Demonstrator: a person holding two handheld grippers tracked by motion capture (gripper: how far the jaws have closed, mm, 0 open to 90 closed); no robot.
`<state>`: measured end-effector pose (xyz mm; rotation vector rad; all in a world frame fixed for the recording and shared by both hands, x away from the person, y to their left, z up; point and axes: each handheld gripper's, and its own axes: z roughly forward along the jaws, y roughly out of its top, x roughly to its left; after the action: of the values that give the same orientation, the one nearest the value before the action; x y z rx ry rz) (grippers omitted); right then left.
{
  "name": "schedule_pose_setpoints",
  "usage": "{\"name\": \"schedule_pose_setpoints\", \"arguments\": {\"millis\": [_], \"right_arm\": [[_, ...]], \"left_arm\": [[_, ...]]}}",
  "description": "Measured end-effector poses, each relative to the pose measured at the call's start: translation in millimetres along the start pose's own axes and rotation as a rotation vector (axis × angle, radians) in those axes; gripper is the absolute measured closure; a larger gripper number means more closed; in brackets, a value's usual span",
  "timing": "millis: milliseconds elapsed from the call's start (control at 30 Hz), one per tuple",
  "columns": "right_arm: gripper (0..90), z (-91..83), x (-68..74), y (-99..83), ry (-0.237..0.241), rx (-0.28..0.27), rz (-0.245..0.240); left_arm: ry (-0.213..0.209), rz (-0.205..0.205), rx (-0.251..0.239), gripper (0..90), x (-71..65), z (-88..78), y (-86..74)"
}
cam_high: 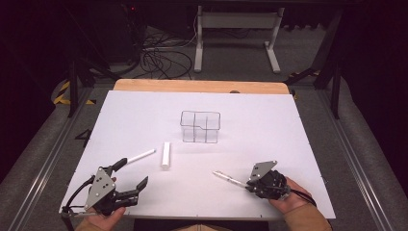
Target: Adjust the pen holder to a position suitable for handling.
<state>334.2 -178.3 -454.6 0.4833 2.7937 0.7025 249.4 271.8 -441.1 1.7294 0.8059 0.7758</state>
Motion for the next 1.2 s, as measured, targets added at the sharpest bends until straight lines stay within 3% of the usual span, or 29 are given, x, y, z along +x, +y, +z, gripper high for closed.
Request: {"name": "schedule_pose_setpoints", "arguments": {"millis": [367,667,1200], "right_arm": [[80.8,-2.0,1.1,1.4,0.000,0.002,-0.004],[80.9,-21.1,2.2,9.0,-0.005,-0.063,0.002],[80.9,-47.5,1.5,18.4,-0.024,-0.113,0.011]], "left_arm": [[0.001,0.000,-0.001,14.6,0.0,0.0,0.0],[0.002,0.000,-0.004,14.5,-0.2,-0.1,0.1],[0.002,0.002,-0.002,14.5,-0.3,-0.2,0.1]]}}
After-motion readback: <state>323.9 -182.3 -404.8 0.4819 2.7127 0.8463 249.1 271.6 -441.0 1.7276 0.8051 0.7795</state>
